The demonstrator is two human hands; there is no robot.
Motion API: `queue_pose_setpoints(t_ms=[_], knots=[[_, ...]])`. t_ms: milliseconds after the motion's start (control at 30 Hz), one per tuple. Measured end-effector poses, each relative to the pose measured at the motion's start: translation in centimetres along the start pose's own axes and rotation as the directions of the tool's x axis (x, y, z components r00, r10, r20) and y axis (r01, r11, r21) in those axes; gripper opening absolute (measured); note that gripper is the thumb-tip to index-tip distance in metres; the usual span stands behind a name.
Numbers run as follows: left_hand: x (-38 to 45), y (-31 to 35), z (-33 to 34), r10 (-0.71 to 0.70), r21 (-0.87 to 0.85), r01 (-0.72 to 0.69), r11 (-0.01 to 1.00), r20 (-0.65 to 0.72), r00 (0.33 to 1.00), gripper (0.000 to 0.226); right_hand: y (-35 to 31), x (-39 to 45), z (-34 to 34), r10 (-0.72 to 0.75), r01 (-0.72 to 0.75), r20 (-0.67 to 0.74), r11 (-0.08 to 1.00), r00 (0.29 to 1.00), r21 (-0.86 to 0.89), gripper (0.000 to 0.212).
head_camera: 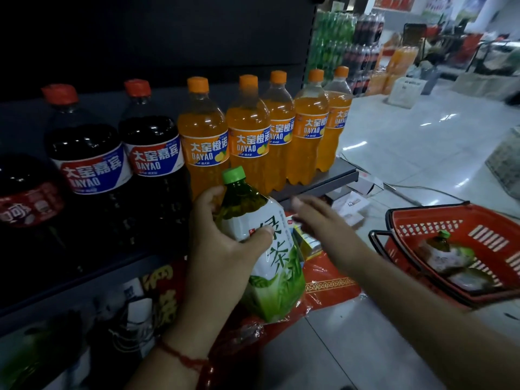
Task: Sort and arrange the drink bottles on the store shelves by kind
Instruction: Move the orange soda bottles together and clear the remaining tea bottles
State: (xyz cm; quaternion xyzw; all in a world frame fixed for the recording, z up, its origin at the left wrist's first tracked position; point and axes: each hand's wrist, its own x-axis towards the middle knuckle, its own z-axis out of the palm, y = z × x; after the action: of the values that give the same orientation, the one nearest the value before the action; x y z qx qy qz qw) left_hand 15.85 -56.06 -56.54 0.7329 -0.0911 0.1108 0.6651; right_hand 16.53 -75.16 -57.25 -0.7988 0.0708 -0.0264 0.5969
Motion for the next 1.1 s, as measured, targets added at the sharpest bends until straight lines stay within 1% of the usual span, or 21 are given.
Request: queue_pose_setpoints(t_ms=[33, 100, 133, 200, 233, 333, 367, 400, 500, 567, 633, 700, 767, 833, 900, 967, 1033, 1100], knots=[[-0.2, 0.1, 0.0, -0.008, -0.002, 0.008, 1.000, 0.003, 1.000, 0.072, 0.1, -1.9, 0.4, 0.035, -0.039, 0.070, 0.998, 0.997, 0.055, 0.046], [-0.6, 0.5, 0.0, -0.020, -0.010, 0.020, 1.000, 0.016, 1.000, 0.070, 0.2, -4.9, 1.0, 0.092, -0.122, 0.166, 0.975, 0.982, 0.185, 0.030], [-0.9, 0.7, -0.1, -0.024, -0.023, 0.024, 0.999, 0.026, 0.999, 0.069, 0.2, -6.1, 1.3, 0.108, -0.158, 0.210, 0.958, 0.972, 0.240, 0.028], [-1.4, 1.1, -0.1, -0.033, -0.049, 0.035, 0.998, 0.051, 0.998, 0.067, 0.5, -8.0, 1.7, 0.131, -0.213, 0.274, 0.932, 0.953, 0.295, 0.037], [-1.6, 1.3, -0.1, -0.040, -0.065, 0.044, 0.997, 0.063, 0.997, 0.066, 0.7, -8.6, 1.9, 0.132, -0.224, 0.287, 0.921, 0.949, 0.318, 0.045], [-2.2, 2.0, -0.1, -0.051, -0.083, 0.059, 0.995, 0.103, 0.993, 0.067, 0.4, -10.3, 2.1, 0.121, -0.226, 0.275, 0.892, 0.954, 0.391, 0.082], [-2.5, 2.4, -0.1, -0.045, -0.087, 0.056, 0.995, 0.123, 0.991, 0.066, 0.3, -10.7, 1.9, 0.114, -0.212, 0.249, 0.886, 0.962, 0.412, 0.087], [-2.8, 2.9, -0.1, -0.027, -0.100, 0.042, 0.994, 0.144, 0.989, 0.064, 0.0, -11.4, 1.7, 0.107, -0.195, 0.222, 0.884, 0.969, 0.425, 0.087], [-4.4, 5.0, 0.1, 0.031, -0.143, -0.002, 0.990, 0.203, 0.979, 0.056, -1.3, -13.2, 0.2, 0.073, -0.135, 0.158, 0.892, 0.985, 0.432, 0.076], [-5.3, 6.7, 0.2, 0.065, -0.155, -0.026, 0.988, 0.249, 0.966, 0.059, -2.5, -14.1, -1.2, 0.038, -0.091, 0.133, 0.903, 0.990, 0.420, 0.069], [-5.9, 8.6, 0.3, 0.096, -0.110, -0.062, 0.992, 0.335, 0.937, 0.073, -4.1, -15.0, -2.6, -0.009, -0.027, 0.086, 0.912, 0.996, 0.408, 0.066], [-6.0, 11.1, 0.3, 0.101, -0.016, -0.104, 0.994, 0.428, 0.898, 0.092, -5.6, -15.4, -3.9, -0.049, 0.037, 0.019, 0.918, 0.999, 0.396, 0.067], [-5.4, 14.3, 0.4, 0.136, 0.076, -0.193, 0.978, 0.463, 0.876, 0.102, -7.6, -15.4, -5.2, -0.093, 0.100, -0.038, 0.913, 0.995, 0.395, 0.070], [-4.0, 17.6, 0.6, 0.228, 0.206, -0.349, 0.914, 0.449, 0.864, 0.104, -10.3, -15.2, -6.7, -0.167, 0.175, -0.057, 0.893, 0.984, 0.415, 0.074], [-2.3, 20.8, 0.9, 0.298, 0.303, -0.451, 0.839, 0.438, 0.848, 0.106, -13.0, -14.6, -8.1, -0.249, 0.251, -0.059, 0.874, 0.967, 0.416, 0.073], [-0.5, 24.0, 1.3, 0.355, 0.335, -0.504, 0.796, 0.416, 0.837, 0.106, -15.7, -13.5, -9.6, -0.314, 0.313, -0.068, 0.859, 0.947, 0.405, 0.068], [1.6, 26.9, 1.8, 0.437, 0.339, -0.576, 0.743, 0.406, 0.803, 0.103, -18.3, -11.6, -11.2, -0.373, 0.376, -0.082, 0.851, 0.924, 0.366, 0.065], [4.0, 29.6, 2.4, 0.505, 0.374, -0.643, 0.669, 0.406, 0.762, 0.101, -21.1, -9.2, -12.8, -0.427, 0.429, -0.083, 0.839, 0.900, 0.335, 0.066]])
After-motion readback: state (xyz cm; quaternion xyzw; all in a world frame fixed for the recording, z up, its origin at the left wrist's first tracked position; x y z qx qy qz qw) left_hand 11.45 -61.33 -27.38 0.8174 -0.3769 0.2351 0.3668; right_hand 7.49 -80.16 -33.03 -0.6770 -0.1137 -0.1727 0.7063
